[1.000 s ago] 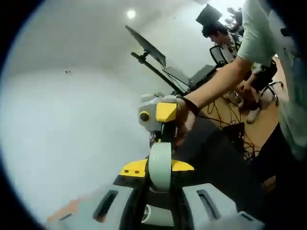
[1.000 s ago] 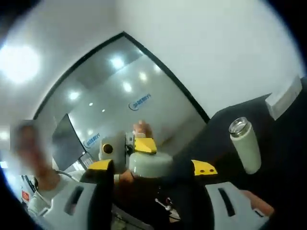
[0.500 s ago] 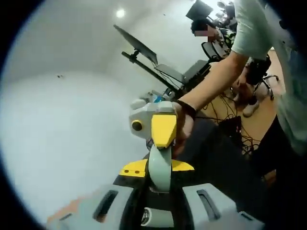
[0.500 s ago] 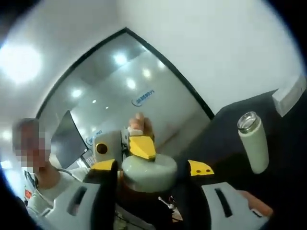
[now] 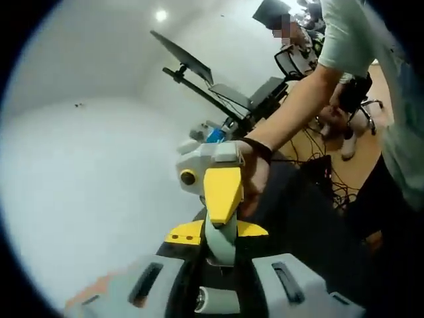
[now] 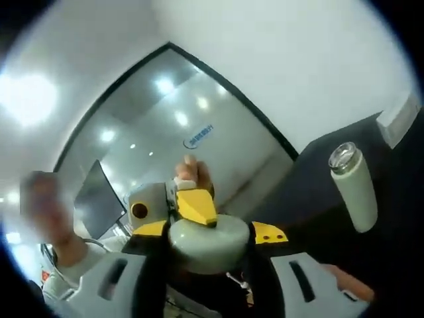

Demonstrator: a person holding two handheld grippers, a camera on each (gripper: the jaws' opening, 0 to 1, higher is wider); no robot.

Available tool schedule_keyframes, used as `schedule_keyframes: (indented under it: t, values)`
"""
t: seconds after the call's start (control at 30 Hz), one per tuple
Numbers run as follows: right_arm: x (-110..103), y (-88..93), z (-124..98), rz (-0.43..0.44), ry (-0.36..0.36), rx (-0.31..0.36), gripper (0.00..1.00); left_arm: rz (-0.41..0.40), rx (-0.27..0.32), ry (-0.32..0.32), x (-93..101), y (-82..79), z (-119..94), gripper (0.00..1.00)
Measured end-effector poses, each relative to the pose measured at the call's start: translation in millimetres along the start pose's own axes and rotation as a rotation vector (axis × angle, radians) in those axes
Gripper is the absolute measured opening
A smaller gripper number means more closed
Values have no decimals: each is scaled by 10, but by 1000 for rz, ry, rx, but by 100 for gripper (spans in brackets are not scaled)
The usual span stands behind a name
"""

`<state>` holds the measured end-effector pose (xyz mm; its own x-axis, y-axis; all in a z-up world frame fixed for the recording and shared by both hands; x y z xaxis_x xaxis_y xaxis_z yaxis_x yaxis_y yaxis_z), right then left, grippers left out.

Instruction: Assemble the cup parts correctly, then place the assembled cup into the box.

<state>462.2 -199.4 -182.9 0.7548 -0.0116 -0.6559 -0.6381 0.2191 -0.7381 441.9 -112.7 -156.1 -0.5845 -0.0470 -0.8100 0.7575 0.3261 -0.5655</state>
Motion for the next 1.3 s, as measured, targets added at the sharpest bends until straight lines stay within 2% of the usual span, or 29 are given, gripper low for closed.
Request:
schedule_keyframes:
  t: [0.2,0.23,0.3,0.37,0.43,0.57,0.67,0.73,0.9,0.93,1.0,1.07,1.2,1.3]
  values:
    - [12,-8,16,-17,17,14,44,-12,6,-15,-9,43,1,12]
    - [16,-9,17,-13,16,19,44,-34,11,-25,-12,54,-2,12]
    - [16,-11,8,-10,11,25,44,-136,42,-30,-3,67,-3,15]
    - [18,-36,-29,-7,13,45,44,-204,67,-27,-18,89,-30,22]
    - [24,-75,-86,-4,16,69,44,-256,87,-5,-40,143,-78,35]
    - [43,-121,-196,-15,41,91,44,-335,97,-10,-86,219,-150,41]
    - [44,-139,-302,-29,56,114,44,-419,128,-32,-154,285,-219,49]
    - [45,-139,-364,-33,65,123,44,-464,135,-66,-231,367,-275,55]
    - [28,-140,-493,-90,107,151,44,-679,211,-125,-386,594,-429,62]
    - [35,-147,-510,-125,123,164,44,-720,216,-149,-416,659,-450,64]
    - [50,-143,-536,-159,151,165,44,-758,214,-163,-434,773,-473,64]
    - [83,-143,-557,-230,197,173,44,-824,214,-181,-447,917,-485,68]
    - [71,-192,-589,-317,208,228,44,-954,218,-183,-410,1197,-462,75]
    - [101,-226,-608,-353,231,243,44,-986,208,-199,-360,1400,-413,76]
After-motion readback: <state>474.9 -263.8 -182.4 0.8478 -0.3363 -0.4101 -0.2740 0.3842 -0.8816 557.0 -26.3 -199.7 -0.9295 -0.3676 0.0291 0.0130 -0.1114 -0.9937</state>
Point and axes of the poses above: the point that each gripper's makers call its tool centre point, and the gripper's own axes: z roughly forward along the fingers, x roughly to its right, y roughly out of its underside, the point moved 7 cm from there along -z, roughly backward along the fingers, and after that the axes turned 4 degrees about x, right-handed, at the moved point
